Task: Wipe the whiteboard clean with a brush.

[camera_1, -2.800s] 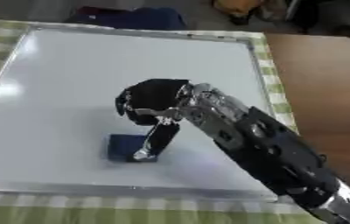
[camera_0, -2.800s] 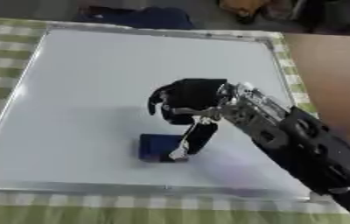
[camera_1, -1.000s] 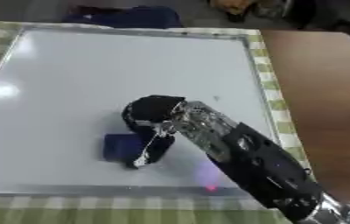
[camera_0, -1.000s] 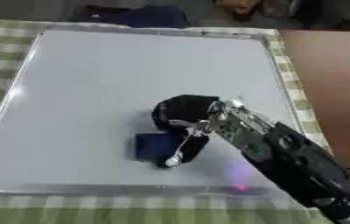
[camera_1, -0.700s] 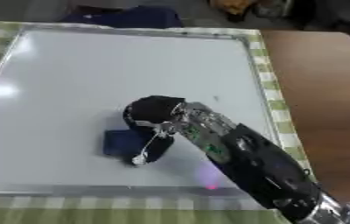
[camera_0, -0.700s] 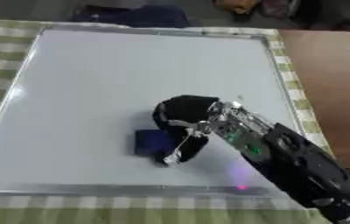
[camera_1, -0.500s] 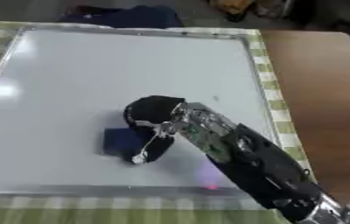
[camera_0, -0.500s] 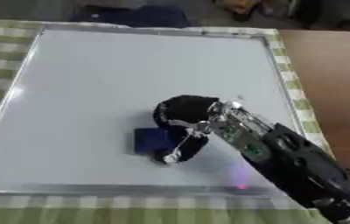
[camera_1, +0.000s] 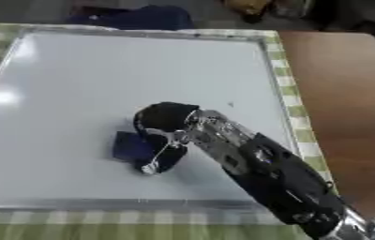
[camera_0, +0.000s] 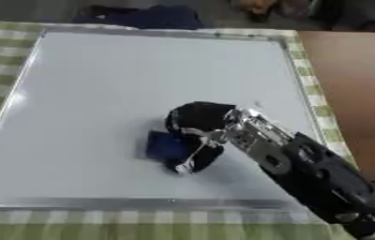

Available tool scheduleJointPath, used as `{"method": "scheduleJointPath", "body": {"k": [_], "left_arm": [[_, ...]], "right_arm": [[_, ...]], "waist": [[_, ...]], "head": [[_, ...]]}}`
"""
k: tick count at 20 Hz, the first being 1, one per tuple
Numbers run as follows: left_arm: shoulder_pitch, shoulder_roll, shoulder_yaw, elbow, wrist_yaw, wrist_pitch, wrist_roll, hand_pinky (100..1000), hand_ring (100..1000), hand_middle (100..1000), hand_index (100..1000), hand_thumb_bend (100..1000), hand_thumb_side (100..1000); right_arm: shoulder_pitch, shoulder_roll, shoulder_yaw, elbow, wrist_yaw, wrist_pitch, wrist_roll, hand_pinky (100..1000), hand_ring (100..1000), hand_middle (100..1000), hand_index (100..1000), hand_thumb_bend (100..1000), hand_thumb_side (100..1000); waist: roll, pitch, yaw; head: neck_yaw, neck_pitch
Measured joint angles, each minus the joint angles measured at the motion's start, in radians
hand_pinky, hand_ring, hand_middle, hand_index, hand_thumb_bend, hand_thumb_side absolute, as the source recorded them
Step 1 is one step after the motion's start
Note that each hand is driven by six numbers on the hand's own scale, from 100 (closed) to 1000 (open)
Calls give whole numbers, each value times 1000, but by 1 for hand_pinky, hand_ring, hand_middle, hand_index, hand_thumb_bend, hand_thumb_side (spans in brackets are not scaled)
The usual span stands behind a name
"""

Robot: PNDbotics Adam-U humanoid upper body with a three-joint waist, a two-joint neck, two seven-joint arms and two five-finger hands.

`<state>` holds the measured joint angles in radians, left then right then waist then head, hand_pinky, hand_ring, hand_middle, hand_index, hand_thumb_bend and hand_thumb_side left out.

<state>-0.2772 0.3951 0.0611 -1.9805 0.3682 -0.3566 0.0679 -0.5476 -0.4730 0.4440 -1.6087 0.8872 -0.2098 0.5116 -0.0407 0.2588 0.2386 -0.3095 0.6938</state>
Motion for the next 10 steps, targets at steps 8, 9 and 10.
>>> {"method": "scheduleJointPath", "body": {"k": [8, 9, 10], "left_arm": [[3, 0, 0, 0, -1, 0, 0, 539, 638, 584, 549, 170, 971], [4, 0, 0, 0, -2, 0, 0, 539, 638, 584, 549, 170, 971], [4, 0, 0, 0, -3, 0, 1, 539, 638, 584, 549, 170, 971]], "right_arm": [[2, -27, -11, -21, -18, 4, -9, 646, 774, 395, 100, 205, 461], [3, -30, -12, -23, -19, 5, -11, 646, 773, 393, 100, 202, 461], [3, -35, -12, -25, -19, 5, -14, 646, 772, 388, 100, 193, 457]], "waist": [[1, 0, -2], [2, 0, -3], [2, 0, -4]], "head": [[4, 0], [4, 0], [4, 0]]}}
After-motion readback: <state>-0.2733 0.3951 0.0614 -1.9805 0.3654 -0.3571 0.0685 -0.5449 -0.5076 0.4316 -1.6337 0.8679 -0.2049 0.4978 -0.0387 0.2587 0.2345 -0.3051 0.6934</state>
